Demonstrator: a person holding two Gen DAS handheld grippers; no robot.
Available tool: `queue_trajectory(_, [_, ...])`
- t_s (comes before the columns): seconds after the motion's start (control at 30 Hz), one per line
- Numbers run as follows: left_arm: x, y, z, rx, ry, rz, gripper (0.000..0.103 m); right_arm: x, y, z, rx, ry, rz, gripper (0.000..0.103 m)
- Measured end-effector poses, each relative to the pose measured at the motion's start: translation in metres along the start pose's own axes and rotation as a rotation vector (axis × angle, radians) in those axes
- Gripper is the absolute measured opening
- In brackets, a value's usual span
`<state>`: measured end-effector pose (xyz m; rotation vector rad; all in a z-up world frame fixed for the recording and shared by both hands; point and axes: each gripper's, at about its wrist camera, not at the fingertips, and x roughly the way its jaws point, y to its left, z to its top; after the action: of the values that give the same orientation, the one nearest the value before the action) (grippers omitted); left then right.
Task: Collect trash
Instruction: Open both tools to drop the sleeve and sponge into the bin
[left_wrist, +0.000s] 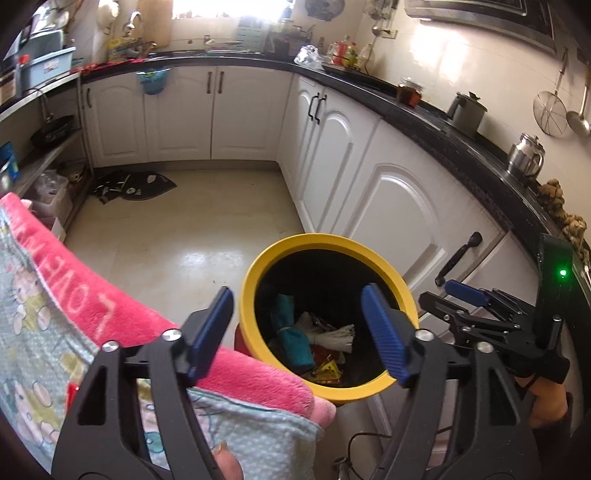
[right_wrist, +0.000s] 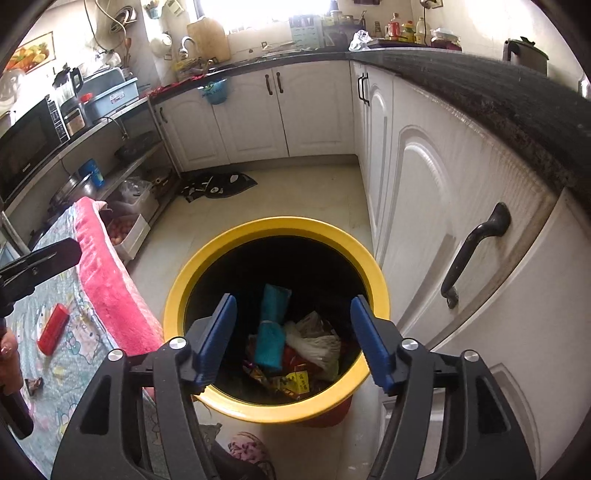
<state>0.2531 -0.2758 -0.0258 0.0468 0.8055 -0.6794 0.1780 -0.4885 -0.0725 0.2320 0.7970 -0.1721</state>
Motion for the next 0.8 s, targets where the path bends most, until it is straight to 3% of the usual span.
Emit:
queue_trajectory(0.07, [-0.004, 0.003, 0.0, -0.01, -0.006, 0.008, 0.087, -0.004, 0.002, 0.002, 0.0, -0.014, -0.004, 0.069])
queue_trajectory(0.13, [-0.011, 0.007, 0.0, -0.015, -0.022, 0.024, 0.092, -0.009, 0.004, 0.003, -0.001, -0.031, -0.002, 0.072])
queue_trajectory(0.47, [-0.053, 0.021, -0.005, -0.05, -0.095, 0.062, 0.092, -0.041, 0.021, 0.012, -0.009, -0.109, 0.028, 0.079])
queue_trajectory(0.8, [-0.103, 0.036, -0.019, -0.071, -0.175, 0.112, 0.092, -0.071, 0.061, 0.017, -0.067, -0.168, 0.102, 0.082])
